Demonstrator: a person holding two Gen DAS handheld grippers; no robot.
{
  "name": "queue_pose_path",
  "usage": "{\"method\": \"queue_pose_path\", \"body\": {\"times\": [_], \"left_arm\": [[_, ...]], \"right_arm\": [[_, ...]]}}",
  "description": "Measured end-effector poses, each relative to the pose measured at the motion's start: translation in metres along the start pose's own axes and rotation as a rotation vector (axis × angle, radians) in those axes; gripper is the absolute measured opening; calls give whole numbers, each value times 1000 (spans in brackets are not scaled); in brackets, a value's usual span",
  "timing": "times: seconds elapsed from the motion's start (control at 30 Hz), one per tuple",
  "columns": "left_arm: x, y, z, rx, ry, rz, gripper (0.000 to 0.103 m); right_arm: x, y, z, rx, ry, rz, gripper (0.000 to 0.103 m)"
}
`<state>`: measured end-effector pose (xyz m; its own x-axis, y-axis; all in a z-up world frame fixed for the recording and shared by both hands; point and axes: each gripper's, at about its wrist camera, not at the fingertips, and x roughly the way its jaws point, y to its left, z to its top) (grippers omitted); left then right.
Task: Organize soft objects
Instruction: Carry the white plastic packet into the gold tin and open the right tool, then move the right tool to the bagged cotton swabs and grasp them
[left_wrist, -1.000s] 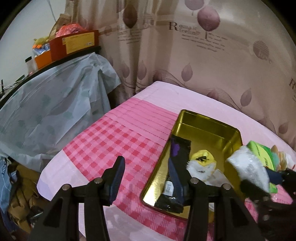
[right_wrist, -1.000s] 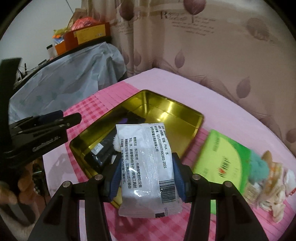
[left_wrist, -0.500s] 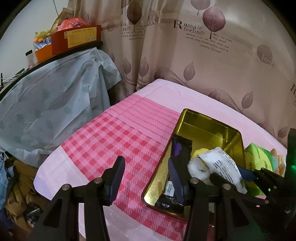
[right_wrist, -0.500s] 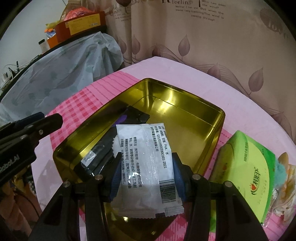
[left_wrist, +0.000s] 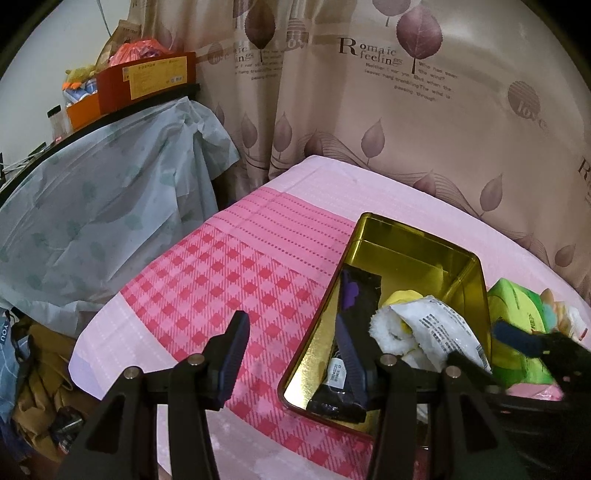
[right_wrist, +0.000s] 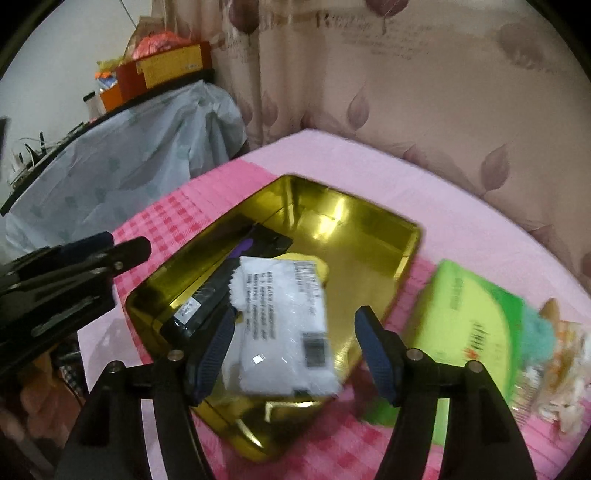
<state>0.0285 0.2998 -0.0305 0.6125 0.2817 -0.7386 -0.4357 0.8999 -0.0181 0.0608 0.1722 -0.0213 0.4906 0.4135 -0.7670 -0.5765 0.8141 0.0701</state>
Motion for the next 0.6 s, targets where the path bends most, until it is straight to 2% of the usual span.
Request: {"method": "queue_pose_path", "body": {"times": [0.13, 0.33, 0.5, 0.6], "left_arm": [[-1, -2, 0, 11, -5, 4, 49], [0, -5, -1, 25, -5, 12, 49], [0, -9, -4, 49, -7, 16, 49], [1, -12, -5, 66, -1, 19, 49]], "right_arm": [[-34, -25, -14, 43, -38, -49, 65], [-71, -94, -47, 171, -39, -196, 65], [-76, -143, -72, 264, 1, -295, 64], [-65, -159, -83, 303, 37, -291, 60]]}}
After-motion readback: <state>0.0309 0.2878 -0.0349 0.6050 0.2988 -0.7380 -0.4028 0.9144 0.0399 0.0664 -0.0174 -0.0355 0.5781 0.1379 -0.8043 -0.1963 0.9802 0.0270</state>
